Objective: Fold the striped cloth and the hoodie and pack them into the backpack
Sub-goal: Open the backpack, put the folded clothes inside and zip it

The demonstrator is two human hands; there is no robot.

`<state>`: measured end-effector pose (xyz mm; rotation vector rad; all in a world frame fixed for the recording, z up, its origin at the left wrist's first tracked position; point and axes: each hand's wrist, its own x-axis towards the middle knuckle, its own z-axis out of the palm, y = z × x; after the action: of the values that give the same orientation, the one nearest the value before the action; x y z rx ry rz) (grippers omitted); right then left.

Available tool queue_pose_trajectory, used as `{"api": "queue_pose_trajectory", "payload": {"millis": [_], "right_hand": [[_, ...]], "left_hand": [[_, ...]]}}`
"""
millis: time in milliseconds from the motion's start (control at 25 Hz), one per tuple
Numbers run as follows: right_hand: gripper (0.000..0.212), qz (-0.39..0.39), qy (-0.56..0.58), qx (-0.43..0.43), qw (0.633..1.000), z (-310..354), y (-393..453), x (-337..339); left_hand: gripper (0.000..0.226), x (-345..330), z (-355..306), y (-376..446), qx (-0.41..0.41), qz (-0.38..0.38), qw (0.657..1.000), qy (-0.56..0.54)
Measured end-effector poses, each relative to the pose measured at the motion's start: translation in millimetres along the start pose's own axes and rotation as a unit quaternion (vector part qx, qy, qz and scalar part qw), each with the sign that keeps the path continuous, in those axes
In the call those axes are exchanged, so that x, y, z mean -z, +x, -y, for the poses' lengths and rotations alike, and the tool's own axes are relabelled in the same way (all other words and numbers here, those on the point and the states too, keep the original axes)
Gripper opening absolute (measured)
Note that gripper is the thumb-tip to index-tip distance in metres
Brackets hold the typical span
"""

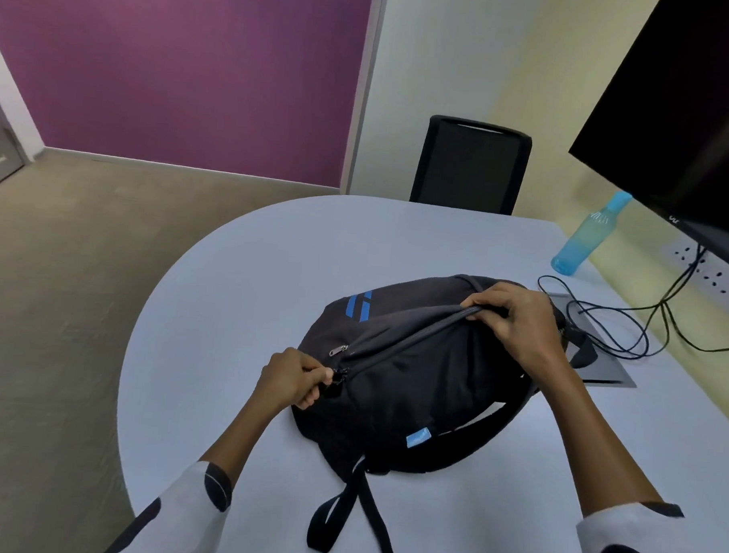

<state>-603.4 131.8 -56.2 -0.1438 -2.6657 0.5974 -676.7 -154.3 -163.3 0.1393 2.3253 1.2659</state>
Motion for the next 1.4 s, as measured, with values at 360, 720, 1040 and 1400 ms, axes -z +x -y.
{"api": "queue_pose_trajectory", "payload": {"millis": [360, 720, 1040, 1400], "right_hand": [[0.037, -0.039, 0.042, -0.161, 0.985, -34.9, -85.0, 5.1], [0.103, -0.149, 0.122, -0.493, 0.849, -12.7, -125.8, -26.0], [0.039, -0.121, 0.118, -0.488, 0.856, -2.3, -116.3, -55.3], [0.031, -0.294, 0.148, -0.452, 0.829, 21.4, -115.4, -44.1]], "left_hand": [[0.021, -35.8, -68.1, 4.7, -0.21, -0.061, 0.967, 0.128], [0.043, -116.6, -150.8, 59.9, -0.436, 0.122, 0.849, 0.271], [0.075, -156.6, -171.9, 96.9, -0.432, 0.197, 0.812, 0.34], [0.016, -140.6, -214.5, 102.4, -0.506, 0.002, 0.835, 0.217]]}}
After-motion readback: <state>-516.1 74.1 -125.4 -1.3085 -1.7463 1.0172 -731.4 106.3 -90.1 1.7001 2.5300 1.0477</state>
